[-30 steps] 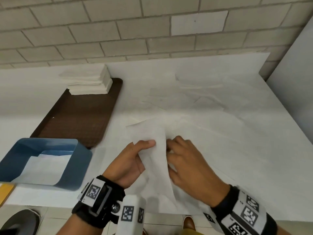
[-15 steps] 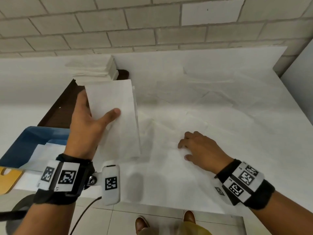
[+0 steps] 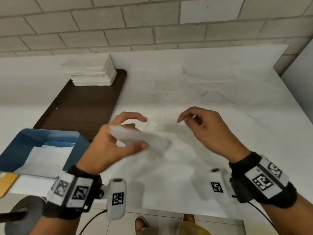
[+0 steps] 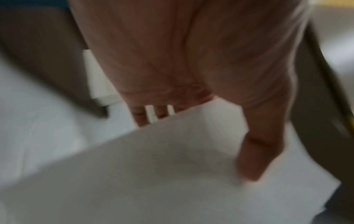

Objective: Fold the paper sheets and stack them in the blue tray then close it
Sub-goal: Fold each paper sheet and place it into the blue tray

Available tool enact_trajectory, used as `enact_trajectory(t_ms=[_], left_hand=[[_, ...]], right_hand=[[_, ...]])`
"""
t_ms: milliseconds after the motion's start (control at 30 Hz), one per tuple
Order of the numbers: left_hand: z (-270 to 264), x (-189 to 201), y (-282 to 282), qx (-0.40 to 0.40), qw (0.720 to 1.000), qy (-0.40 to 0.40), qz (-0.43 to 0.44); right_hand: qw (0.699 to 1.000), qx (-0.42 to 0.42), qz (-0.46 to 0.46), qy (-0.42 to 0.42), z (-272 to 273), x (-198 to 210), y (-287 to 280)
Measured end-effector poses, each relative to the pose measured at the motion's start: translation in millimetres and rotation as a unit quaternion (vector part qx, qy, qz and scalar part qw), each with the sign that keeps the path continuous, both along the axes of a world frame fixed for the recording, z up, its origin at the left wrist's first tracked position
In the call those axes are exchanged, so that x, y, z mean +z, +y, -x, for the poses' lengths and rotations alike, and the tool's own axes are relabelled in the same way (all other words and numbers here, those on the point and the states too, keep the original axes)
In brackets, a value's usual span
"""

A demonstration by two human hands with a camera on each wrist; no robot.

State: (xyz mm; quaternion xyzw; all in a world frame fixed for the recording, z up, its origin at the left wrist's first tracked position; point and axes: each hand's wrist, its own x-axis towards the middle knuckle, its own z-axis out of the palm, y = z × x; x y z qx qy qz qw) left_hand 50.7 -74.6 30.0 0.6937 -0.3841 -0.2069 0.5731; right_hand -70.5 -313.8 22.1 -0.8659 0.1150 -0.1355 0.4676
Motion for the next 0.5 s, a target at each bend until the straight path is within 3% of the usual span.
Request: enact_trajectory(t_ms=[67,133,200,267,333,400,500], left_hand=[[10,1,-13,-0.08,0.98,-0.165,-0.073],[16,0,-28,-0.118,0.97,-0.196,-0.085],[24,0,-39,-0.091,0.982,-0.134,-0.099],[24,-2,-41,0.012,0.997,0.012,-0.069],[20,-8,-36,0.124,0.989,0.08,-0.015],[14,-16,-32,0.189,0.978,0.087,0.008],[10,-34,-33,0.212,0.969,0.125,0.013]], right_hand=[[0.992,0.116,-0.023,0.04,-2,30,4],[0.975,0.214,-0.023,0.057,-8,50,10],[0.981,0.191,-0.042,0.012,-19,55,11],[0.989,0.086,-0.118,-0.032,-29,50,6],[0.96,0.027,-0.278,-0.016,-33,40,1],[0.915,0.04,-0.399,0.037,-29,23,7],[0.943,0.09,-0.308,0.091,-24,-11,37]])
